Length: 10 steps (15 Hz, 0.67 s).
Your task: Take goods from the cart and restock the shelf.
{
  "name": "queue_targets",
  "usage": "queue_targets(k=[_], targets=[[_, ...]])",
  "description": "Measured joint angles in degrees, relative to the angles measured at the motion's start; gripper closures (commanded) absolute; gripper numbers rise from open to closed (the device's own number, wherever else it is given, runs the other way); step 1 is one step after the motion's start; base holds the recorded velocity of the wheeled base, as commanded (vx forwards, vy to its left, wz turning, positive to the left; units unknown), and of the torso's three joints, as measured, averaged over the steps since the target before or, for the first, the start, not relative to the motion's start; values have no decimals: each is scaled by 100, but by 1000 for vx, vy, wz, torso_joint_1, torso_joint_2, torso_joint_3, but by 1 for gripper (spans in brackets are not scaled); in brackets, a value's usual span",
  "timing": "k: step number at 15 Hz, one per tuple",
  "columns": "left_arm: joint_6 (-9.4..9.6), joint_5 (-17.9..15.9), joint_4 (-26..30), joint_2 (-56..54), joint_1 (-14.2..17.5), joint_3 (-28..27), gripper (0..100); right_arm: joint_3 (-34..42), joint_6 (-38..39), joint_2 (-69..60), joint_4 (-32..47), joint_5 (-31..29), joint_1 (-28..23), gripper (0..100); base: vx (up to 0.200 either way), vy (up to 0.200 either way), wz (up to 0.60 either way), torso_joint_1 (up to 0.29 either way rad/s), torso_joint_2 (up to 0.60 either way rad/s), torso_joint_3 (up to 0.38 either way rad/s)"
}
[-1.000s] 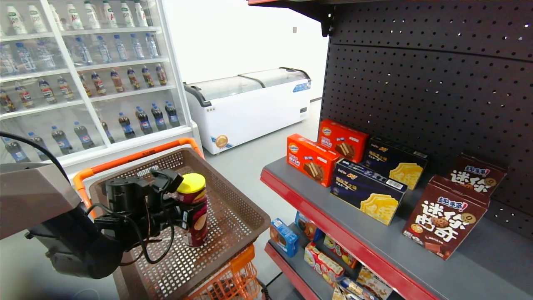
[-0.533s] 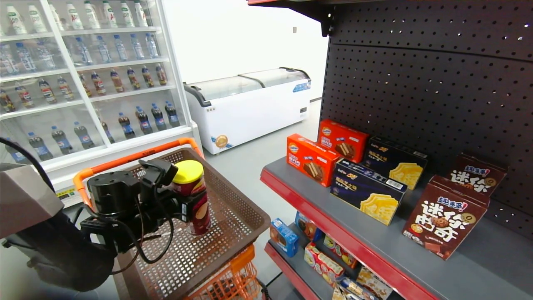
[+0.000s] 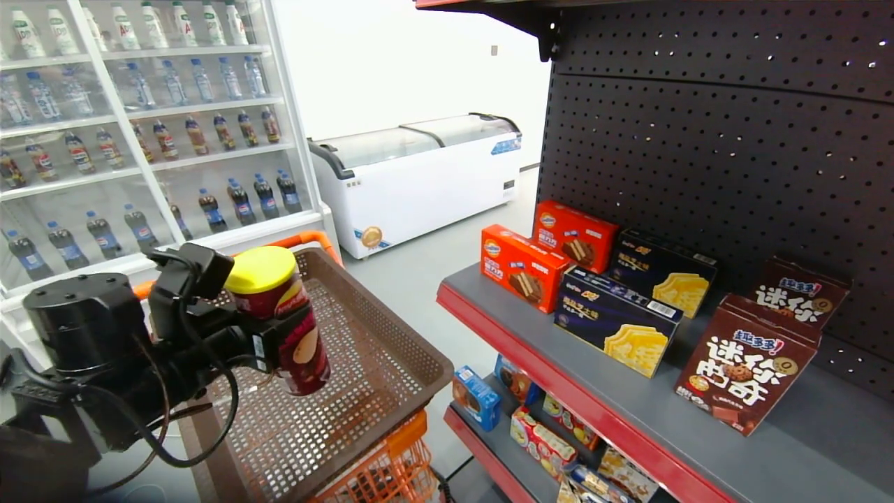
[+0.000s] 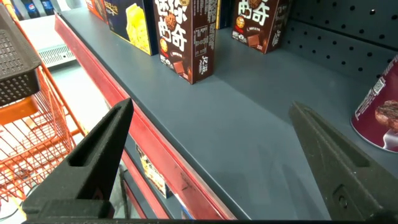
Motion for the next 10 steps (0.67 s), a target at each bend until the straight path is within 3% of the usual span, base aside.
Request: queue_targets(k=[4,10], targets=[[-121,13,173,-1061,-5,269,100,0,2,0,-2,0,0,0,0,0,0,0,0,0],[-195,418,2551,-3189,119,457,100,0,0,0,0,2,0,0,0,0,0,0,0,0]])
